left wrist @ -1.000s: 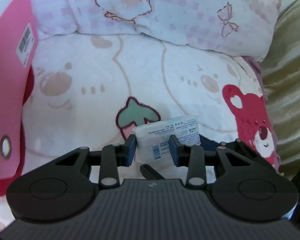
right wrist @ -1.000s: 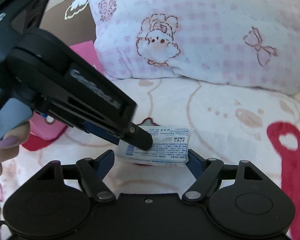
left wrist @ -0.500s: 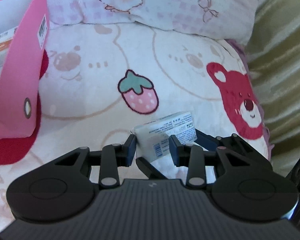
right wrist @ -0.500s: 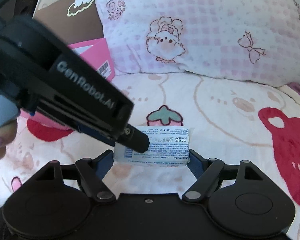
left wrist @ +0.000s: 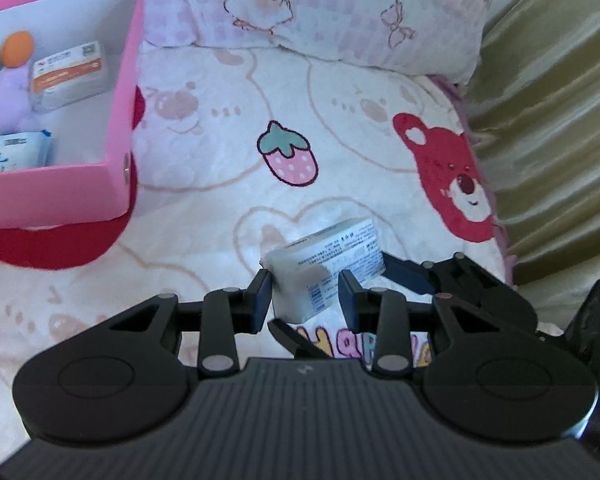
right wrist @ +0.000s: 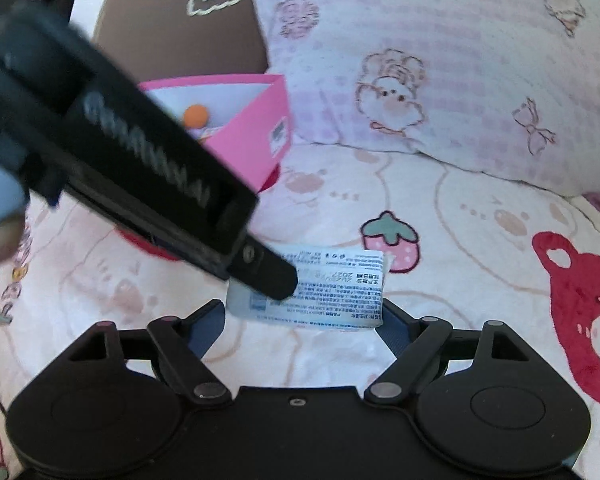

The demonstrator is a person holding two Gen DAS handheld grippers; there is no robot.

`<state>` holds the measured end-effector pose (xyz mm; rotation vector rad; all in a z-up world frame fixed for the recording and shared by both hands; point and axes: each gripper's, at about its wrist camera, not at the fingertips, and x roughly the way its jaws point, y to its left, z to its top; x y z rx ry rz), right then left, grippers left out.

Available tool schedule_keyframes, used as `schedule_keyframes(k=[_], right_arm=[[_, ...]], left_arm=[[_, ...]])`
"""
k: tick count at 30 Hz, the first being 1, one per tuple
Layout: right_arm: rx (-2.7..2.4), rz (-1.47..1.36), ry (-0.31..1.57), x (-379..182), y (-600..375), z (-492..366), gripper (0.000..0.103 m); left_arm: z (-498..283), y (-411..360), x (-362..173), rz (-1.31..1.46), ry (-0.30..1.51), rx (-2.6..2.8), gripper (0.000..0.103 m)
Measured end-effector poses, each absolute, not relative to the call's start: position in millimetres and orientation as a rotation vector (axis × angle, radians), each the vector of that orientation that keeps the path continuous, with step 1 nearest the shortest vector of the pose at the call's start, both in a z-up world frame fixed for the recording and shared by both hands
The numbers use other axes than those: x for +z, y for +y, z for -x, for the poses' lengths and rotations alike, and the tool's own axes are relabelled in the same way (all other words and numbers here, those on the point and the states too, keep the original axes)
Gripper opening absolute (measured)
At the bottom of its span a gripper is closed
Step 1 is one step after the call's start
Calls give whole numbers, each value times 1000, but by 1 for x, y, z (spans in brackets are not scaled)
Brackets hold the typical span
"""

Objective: Organize objects
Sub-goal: 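Lift the white medicine box with the left gripper toward the pink box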

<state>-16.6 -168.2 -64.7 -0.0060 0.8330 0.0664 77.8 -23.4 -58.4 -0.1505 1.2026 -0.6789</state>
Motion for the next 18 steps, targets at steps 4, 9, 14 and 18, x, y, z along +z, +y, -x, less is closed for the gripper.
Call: schedule_keyframes(k=[4, 9, 14, 18], right_arm=[[75, 4, 842, -53, -157, 21, 86], [104, -1, 830, -35, -143, 21, 86], [129, 32, 807, -16, -127, 22, 86], [146, 54, 780, -2, -114, 23, 86]], left_arm=[[-71, -7, -45, 171, 1191, -696, 34], [-65, 9, -29, 164, 1169, -685, 34], [-59, 27, -8, 142, 1138, -681, 34], [-56, 40, 7, 138, 1118, -671, 34]])
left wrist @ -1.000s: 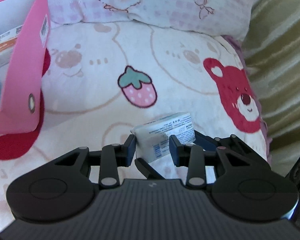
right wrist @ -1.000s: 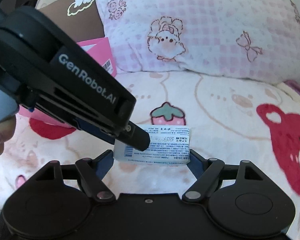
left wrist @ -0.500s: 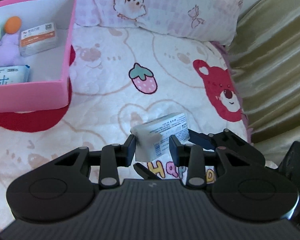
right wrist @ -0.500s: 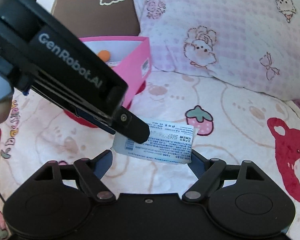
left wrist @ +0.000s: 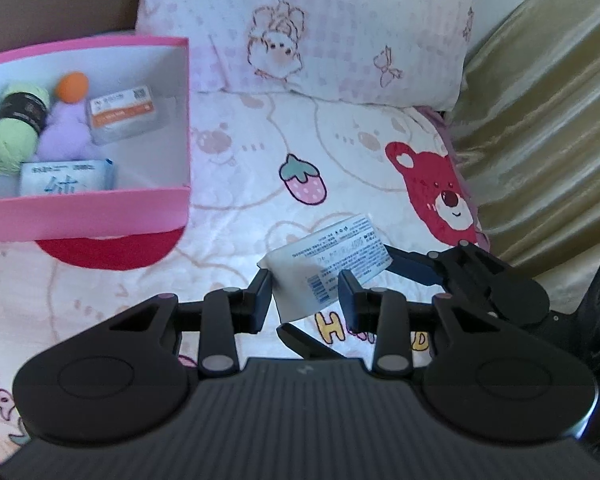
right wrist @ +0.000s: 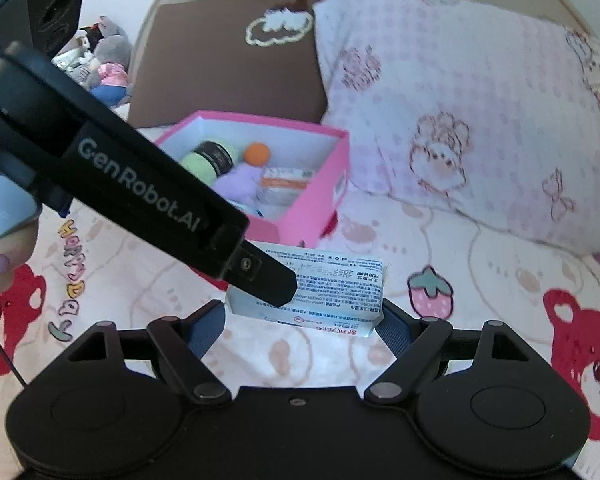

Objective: Organize objects
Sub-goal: 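Lift the white medicine box with the left gripper toward the pink box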

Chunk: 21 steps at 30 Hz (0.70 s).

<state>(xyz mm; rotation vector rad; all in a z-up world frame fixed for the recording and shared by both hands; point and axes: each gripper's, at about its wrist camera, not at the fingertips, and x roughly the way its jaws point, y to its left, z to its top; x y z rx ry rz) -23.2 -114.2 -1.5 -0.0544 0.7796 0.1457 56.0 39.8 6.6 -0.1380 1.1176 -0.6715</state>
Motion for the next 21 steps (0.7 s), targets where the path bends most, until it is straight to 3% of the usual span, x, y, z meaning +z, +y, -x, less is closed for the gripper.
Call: schedule_keyframes(k=[21], right_arm=[[348, -11, 704, 39, -58, -50, 87]], left_arm=[[-110, 105, 56, 37, 1078, -486, 35]])
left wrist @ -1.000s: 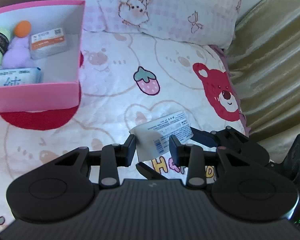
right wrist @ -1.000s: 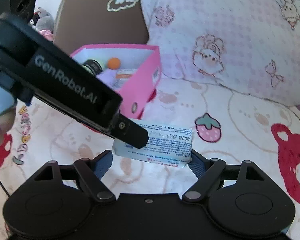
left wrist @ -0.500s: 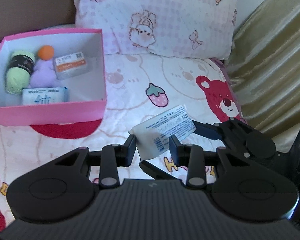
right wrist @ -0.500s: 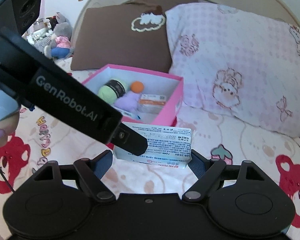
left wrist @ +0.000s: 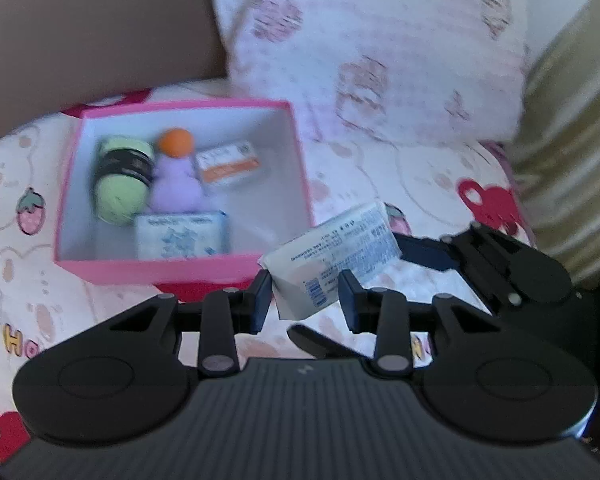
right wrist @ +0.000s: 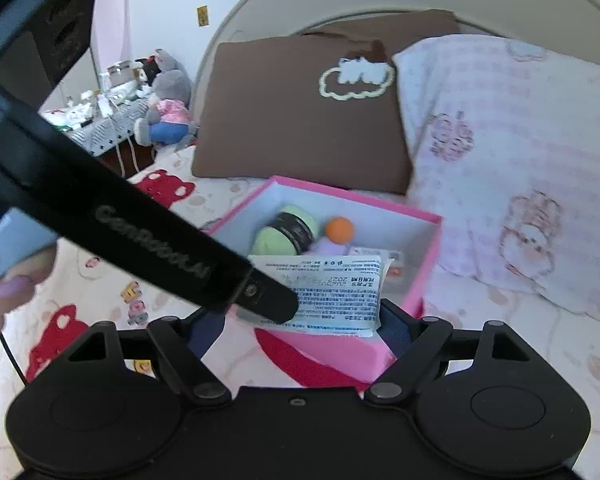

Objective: Organize objects
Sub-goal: 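Lift the white medicine box with the left gripper toward the pink box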

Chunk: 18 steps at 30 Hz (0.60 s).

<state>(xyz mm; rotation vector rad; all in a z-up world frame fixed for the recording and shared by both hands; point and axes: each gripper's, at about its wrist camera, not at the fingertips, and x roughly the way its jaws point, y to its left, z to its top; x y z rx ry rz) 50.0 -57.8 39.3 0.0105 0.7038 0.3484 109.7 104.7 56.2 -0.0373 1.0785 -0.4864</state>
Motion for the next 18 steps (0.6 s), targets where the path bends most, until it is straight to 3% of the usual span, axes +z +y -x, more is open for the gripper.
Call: schedule_keyframes(k=[10, 18], right_arm=[[510, -27, 819, 18, -59, -129, 86], [457, 2, 921, -23, -53, -180, 73]], left_arm=[[-180, 136, 18, 170, 1085, -407, 35], [-222, 151, -42, 317, 1131, -364, 36]])
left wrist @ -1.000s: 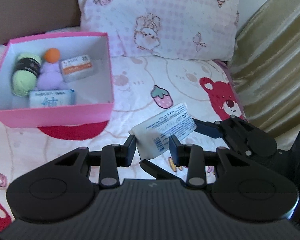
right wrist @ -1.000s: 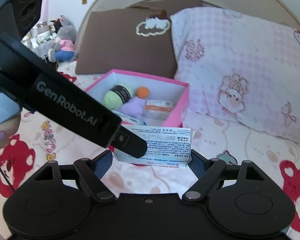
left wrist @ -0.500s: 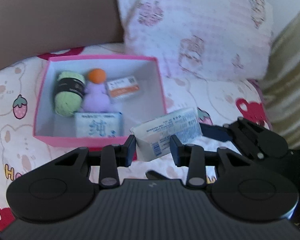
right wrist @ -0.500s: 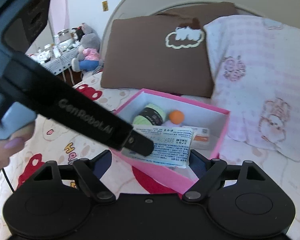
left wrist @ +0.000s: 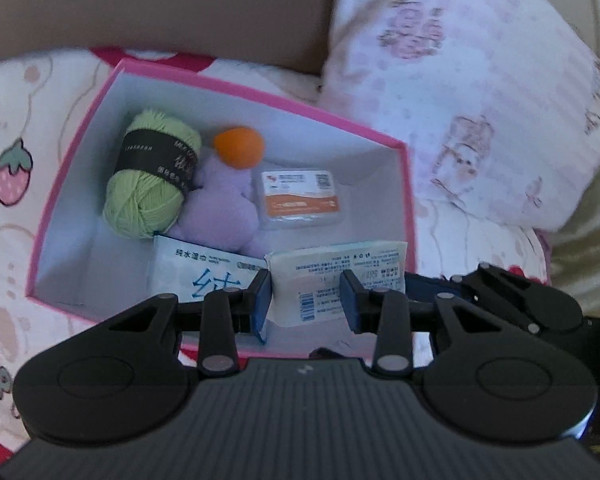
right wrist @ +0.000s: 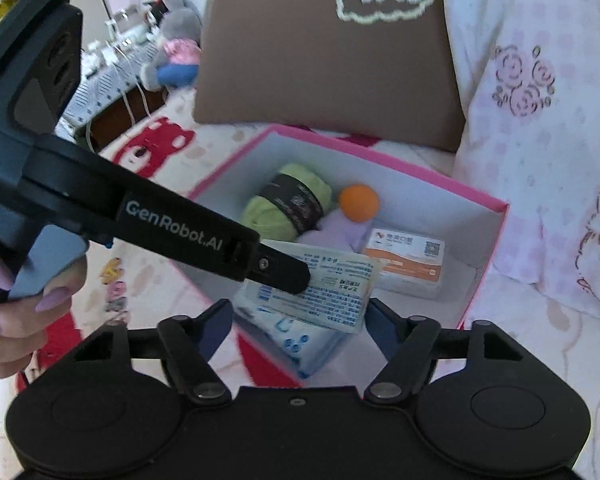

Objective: Organize objects
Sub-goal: 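Lift the white medicine box with the left gripper toward the pink box, then lower the white medicine box into the pink box beside the wet wipes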

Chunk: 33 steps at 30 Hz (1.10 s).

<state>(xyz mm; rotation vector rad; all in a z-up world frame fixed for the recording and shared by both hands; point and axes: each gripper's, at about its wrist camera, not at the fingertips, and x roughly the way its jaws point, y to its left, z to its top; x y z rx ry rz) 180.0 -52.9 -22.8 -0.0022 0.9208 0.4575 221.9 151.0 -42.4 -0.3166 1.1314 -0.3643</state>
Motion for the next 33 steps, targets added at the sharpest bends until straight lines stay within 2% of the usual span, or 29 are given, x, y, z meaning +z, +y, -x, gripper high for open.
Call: schedule_keyframes(k=[6, 13, 24, 33], right_arm=[[424, 55, 947, -41, -50, -200, 60], [352, 91, 982, -49, -48, -212, 60], [329, 259, 1024, -62, -35, -222, 59], [286, 243, 1079, -70, -42, -232, 59]], left_arm=[[-242, 154, -63, 345, 1155, -364, 36], [-259, 156, -83, 510, 1179, -366, 36], [-276, 150, -107, 570, 1200, -342, 36], [-288, 139, -118, 551, 1262, -359, 36]])
